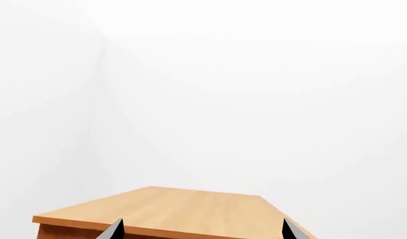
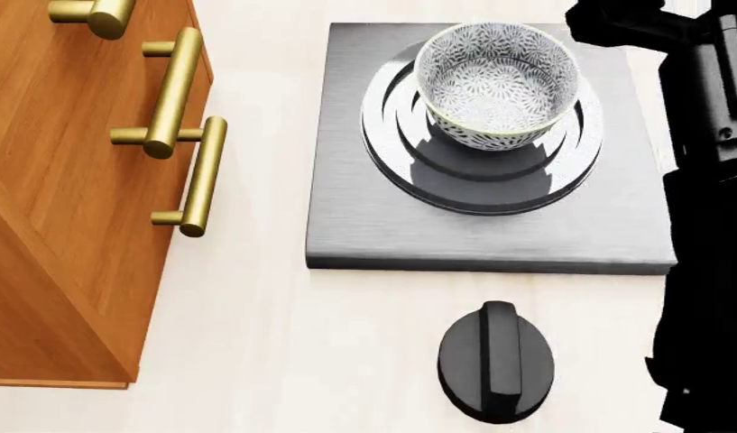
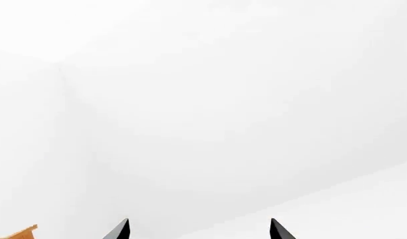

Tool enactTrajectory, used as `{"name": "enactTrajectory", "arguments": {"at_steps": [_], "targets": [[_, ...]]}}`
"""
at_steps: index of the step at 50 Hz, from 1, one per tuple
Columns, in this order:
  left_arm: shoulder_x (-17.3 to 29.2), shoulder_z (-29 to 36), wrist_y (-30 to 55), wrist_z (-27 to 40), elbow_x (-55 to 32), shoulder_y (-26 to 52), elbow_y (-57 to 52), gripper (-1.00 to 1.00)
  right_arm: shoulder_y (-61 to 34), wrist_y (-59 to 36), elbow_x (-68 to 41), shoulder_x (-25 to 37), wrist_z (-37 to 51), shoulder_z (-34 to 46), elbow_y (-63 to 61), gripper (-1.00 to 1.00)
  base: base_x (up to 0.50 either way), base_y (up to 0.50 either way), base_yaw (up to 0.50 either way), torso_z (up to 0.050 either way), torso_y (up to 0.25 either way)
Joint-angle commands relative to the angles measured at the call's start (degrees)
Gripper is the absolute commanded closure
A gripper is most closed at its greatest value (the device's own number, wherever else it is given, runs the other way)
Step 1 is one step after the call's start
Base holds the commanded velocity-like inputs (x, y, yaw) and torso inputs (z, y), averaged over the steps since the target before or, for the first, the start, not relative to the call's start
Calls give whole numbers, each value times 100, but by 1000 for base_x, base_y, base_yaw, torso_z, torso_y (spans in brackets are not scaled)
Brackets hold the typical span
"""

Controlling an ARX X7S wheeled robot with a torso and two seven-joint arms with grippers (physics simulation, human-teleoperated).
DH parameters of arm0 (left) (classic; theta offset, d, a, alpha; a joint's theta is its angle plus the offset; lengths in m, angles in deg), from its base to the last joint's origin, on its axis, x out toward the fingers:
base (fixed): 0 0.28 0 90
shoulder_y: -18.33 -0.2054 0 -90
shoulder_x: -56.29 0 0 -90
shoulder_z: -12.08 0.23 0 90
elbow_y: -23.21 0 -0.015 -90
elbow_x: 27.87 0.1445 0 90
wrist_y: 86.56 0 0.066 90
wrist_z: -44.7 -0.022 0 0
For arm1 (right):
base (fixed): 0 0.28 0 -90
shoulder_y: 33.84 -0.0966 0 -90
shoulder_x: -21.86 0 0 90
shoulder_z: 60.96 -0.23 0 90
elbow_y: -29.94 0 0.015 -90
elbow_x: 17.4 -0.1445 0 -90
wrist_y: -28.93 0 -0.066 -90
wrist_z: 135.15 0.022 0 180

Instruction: Put the bowl on the stove.

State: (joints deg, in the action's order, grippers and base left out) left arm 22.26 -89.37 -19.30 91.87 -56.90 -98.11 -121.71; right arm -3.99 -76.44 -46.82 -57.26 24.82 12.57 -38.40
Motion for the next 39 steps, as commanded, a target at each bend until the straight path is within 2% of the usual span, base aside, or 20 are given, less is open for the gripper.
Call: {"name": "enactTrajectory", "arguments": {"at_steps": [1, 24, 34, 39], "targets": [[-102, -117, 43, -158, 151, -7, 10, -100, 1050, -128, -873, -248, -91, -889, -1595, -100, 0, 0, 0, 0, 0], [-154, 208, 81, -237, 215, 201, 134, -100, 1704, 2, -2668, -769, -562, -1497, -2613, -100, 0, 0, 0, 0, 0], [-170, 267, 32, -270, 153, 273, 143, -100, 1917, -116, -3137, -807, -343, -1440, -3189, -100, 0, 0, 0, 0, 0], [-186, 573, 109, -318, 140, 558, 210, -100, 2138, -176, -3104, -801, -259, -1292, -3314, -100, 0, 0, 0, 0, 0]]}}
